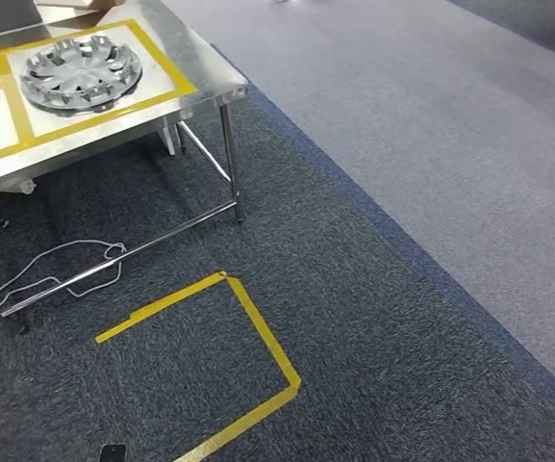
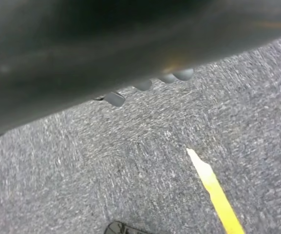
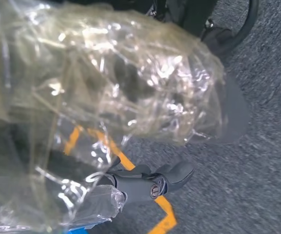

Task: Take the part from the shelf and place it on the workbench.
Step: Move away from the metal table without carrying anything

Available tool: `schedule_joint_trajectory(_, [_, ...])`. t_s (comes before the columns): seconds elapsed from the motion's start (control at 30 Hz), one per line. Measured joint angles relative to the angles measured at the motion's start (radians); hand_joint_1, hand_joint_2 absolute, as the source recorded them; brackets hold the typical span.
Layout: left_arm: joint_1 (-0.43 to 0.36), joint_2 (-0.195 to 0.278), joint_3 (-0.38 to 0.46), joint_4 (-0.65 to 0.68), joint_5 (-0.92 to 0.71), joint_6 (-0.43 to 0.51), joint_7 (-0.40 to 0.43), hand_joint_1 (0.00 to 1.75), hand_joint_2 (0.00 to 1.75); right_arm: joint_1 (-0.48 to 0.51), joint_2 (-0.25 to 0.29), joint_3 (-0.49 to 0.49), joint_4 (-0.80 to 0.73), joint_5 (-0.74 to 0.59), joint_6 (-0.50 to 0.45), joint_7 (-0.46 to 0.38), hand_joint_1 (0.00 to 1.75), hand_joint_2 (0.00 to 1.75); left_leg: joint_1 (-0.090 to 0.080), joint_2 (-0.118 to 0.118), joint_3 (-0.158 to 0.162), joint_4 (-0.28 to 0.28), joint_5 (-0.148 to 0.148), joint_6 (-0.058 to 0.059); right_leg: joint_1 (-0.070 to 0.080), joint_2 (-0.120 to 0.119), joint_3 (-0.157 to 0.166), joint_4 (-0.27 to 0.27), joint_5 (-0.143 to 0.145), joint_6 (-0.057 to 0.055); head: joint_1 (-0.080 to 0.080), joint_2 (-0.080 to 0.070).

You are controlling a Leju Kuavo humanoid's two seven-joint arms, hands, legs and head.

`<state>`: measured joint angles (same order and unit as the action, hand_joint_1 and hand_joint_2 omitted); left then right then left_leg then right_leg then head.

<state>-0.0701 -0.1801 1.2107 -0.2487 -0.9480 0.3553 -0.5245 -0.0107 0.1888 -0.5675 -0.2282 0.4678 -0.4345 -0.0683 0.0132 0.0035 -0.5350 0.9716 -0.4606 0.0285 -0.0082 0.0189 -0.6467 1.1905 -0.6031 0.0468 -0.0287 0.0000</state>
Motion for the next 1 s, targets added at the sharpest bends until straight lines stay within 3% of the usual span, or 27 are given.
schedule_joint_trajectory(0.03, [0.001, 0.000, 0.000, 0.000, -0.002, -0.001, 0.000, 0.00, 0.00, 0.000, 0.000, 0.000, 0.001, 0.000, 0.000, 0.001, 0.00, 0.00, -0.001, 0.011, 0.000, 0.000, -0.001, 0.000, -0.002, -0.006, -0.026, 0.055, -0.021, 0.004, 0.000, 0.000])
schedule_joint_trajectory(0.07, [0.001, 0.000, 0.000, 0.000, -0.004, -0.002, 0.000, 0.00, 0.00, 0.001, 0.000, 0.000, 0.001, 0.001, 0.000, 0.002, 0.00, 0.00, -0.001, 0.021, 0.000, 0.001, -0.001, -0.001, -0.004, -0.009, -0.036, 0.078, -0.022, 0.007, 0.000, 0.000])
schedule_joint_trajectory(0.1, [0.001, 0.000, 0.000, 0.000, -0.005, -0.004, 0.000, 0.00, 0.00, 0.002, 0.000, 0.000, 0.002, 0.001, 0.000, 0.004, 0.00, 0.00, -0.001, 0.030, 0.001, 0.001, -0.003, -0.002, -0.005, -0.012, -0.026, 0.059, -0.003, 0.009, 0.001, 0.000])
schedule_joint_trajectory(0.17, [0.000, -0.001, 0.000, 0.000, -0.009, -0.013, -0.002, 0.00, 0.00, 0.003, 0.000, 0.000, 0.002, 0.002, 0.000, 0.008, 0.00, 0.00, -0.002, 0.047, 0.006, 0.002, -0.007, -0.009, -0.007, -0.037, 0.045, -0.072, 0.064, 0.010, 0.001, 0.000])
schedule_joint_trajectory(0.23, [0.000, 0.000, -0.001, 0.000, -0.014, -0.024, -0.008, 0.00, 0.00, 0.000, 0.001, 0.000, 0.002, 0.003, 0.001, 0.010, 0.00, 0.00, -0.008, 0.059, 0.011, 0.006, -0.013, -0.019, -0.007, -0.066, 0.106, -0.182, 0.104, 0.000, 0.000, 0.000])
schedule_joint_trajectory(0.27, [0.000, 0.001, -0.002, 0.000, -0.017, -0.029, -0.012, 0.00, 0.00, 0.000, 0.001, 0.000, 0.002, 0.004, 0.001, 0.011, 0.00, 0.00, -0.011, 0.064, 0.013, 0.009, -0.014, -0.025, -0.006, -0.073, 0.116, -0.201, 0.109, -0.007, -0.002, 0.000])
schedule_joint_trajectory(0.33, [-0.002, 0.002, -0.002, 0.000, -0.019, -0.035, -0.018, 0.00, 0.00, 0.000, 0.002, 0.000, 0.003, 0.004, 0.001, 0.011, 0.00, 0.00, -0.010, 0.074, 0.015, 0.010, -0.016, -0.033, -0.003, -0.059, 0.111, -0.200, 0.110, -0.021, -0.005, 0.000])
schedule_joint_trajectory(0.4, [-0.004, 0.002, -0.003, 0.000, -0.022, -0.038, -0.022, 0.00, 0.00, 0.001, 0.002, 0.000, 0.004, 0.005, 0.001, 0.011, 0.00, 0.00, -0.005, 0.061, 0.010, 0.030, -0.038, -0.044, -0.004, -0.046, 0.111, -0.202, 0.114, -0.033, -0.006, 0.000])
schedule_joint_trajectory(0.43, [-0.003, 0.003, -0.003, 0.000, -0.023, -0.041, -0.023, 0.00, 0.00, 0.000, 0.002, 0.000, 0.004, 0.006, 0.001, 0.011, 0.00, 0.00, -0.004, 0.046, -0.004, 0.067, -0.065, -0.048, -0.005, -0.039, 0.113, -0.203, 0.116, -0.040, -0.008, 0.000])
schedule_joint_trajectory(0.5, [-0.001, 0.003, -0.003, 0.000, -0.025, -0.047, -0.026, 0.00, 0.00, -0.002, 0.002, 0.000, 0.005, 0.009, 0.002, 0.011, 0.00, 0.00, -0.002, 0.015, -0.057, 0.193, -0.136, -0.051, -0.005, -0.023, 0.112, -0.203, 0.120, -0.048, -0.010, 0.000])
schedule_joint_trajectory(0.53, [0.001, 0.004, -0.003, 0.000, -0.025, -0.049, -0.026, 0.00, 0.00, -0.002, 0.002, 0.000, 0.005, 0.010, 0.002, 0.012, 0.00, 0.00, -0.002, 0.010, -0.086, 0.256, -0.161, -0.051, -0.004, -0.014, 0.111, -0.202, 0.121, -0.050, -0.010, 0.000])
schedule_joint_trajectory(0.57, [0.002, 0.004, -0.004, 0.000, -0.025, -0.050, -0.026, 0.00, 0.00, -0.001, 0.002, 0.000, 0.006, 0.010, 0.002, 0.012, 0.00, 0.00, -0.003, 0.008, -0.105, 0.294, -0.166, -0.050, -0.003, -0.004, 0.111, -0.202, 0.121, -0.051, -0.010, 0.000])
schedule_joint_trajectory(0.6, [0.003, 0.004, -0.004, 0.000, -0.026, -0.050, -0.026, 0.00, 0.00, 0.000, 0.002, 0.000, 0.006, 0.011, 0.002, 0.012, 0.00, 0.00, -0.003, 0.007, -0.108, 0.296, -0.151, -0.047, -0.002, 0.007, 0.111, -0.202, 0.121, -0.050, -0.010, 0.000])
schedule_joint_trajectory(0.63, [0.003, 0.004, -0.004, 0.000, -0.026, -0.050, -0.026, 0.00, 0.00, 0.000, 0.002, 0.000, 0.006, 0.011, 0.002, 0.012, 0.00, 0.00, -0.003, 0.004, -0.096, 0.263, -0.119, -0.044, -0.001, 0.018, 0.112, -0.202, 0.121, -0.050, -0.010, 0.000])
schedule_joint_trajectory(0.7, [0.003, 0.006, -0.004, 0.000, -0.026, -0.050, -0.026, 0.00, 0.00, -0.001, 0.002, 0.000, 0.006, 0.013, 0.003, 0.013, 0.00, 0.00, -0.003, -0.027, -0.044, 0.137, -0.041, -0.032, 0.000, 0.038, 0.114, -0.201, 0.121, -0.048, -0.009, 0.000])
schedule_joint_trajectory(0.73, [0.003, 0.007, -0.004, 0.000, -0.026, -0.050, -0.026, 0.00, 0.00, -0.002, 0.002, 0.000, 0.006, 0.014, 0.004, 0.014, 0.00, 0.00, -0.002, -0.046, -0.021, 0.081, -0.021, -0.027, 0.000, 0.048, 0.112, -0.199, 0.121, -0.044, -0.009, 0.000])
schedule_joint_trajectory(0.8, [0.002, 0.008, -0.004, 0.000, -0.027, -0.050, -0.023, 0.00, 0.00, -0.004, 0.003, 0.000, 0.007, 0.017, 0.004, 0.017, 0.00, 0.00, -0.003, -0.069, -0.004, 0.031, -0.015, -0.024, -0.001, 0.063, 0.101, -0.196, 0.124, -0.032, -0.009, 0.000])
schedule_joint_trajectory(0.87, [0.001, 0.006, -0.004, 0.000, -0.029, -0.050, -0.020, 0.00, 0.00, -0.002, 0.003, 0.000, 0.008, 0.018, 0.005, 0.019, 0.00, 0.00, -0.002, -0.054, -0.003, 0.021, -0.014, -0.021, -0.004, 0.072, 0.089, -0.195, 0.126, -0.019, -0.009, 0.000])
schedule_joint_trajectory(0.93, [0.001, 0.004, -0.005, 0.000, -0.030, -0.050, -0.019, 0.00, 0.00, -0.001, 0.003, 0.000, 0.008, 0.019, 0.005, 0.019, 0.00, 0.00, 0.001, -0.034, 0.000, 0.012, -0.009, -0.012, -0.003, 0.046, 0.065, -0.156, 0.099, -0.010, -0.004, 0.000])
schedule_joint_trajectory(1.0, [0.003, 0.004, -0.005, 0.000, -0.030, -0.050, -0.018, 0.00, 0.00, -0.003, 0.002, 0.000, 0.008, 0.019, 0.005, 0.019, 0.00, 0.00, 0.000, -0.010, 0.001, 0.009, -0.009, -0.006, -0.003, 0.006, 0.011, -0.041, 0.034, -0.004, 0.002, 0.000])
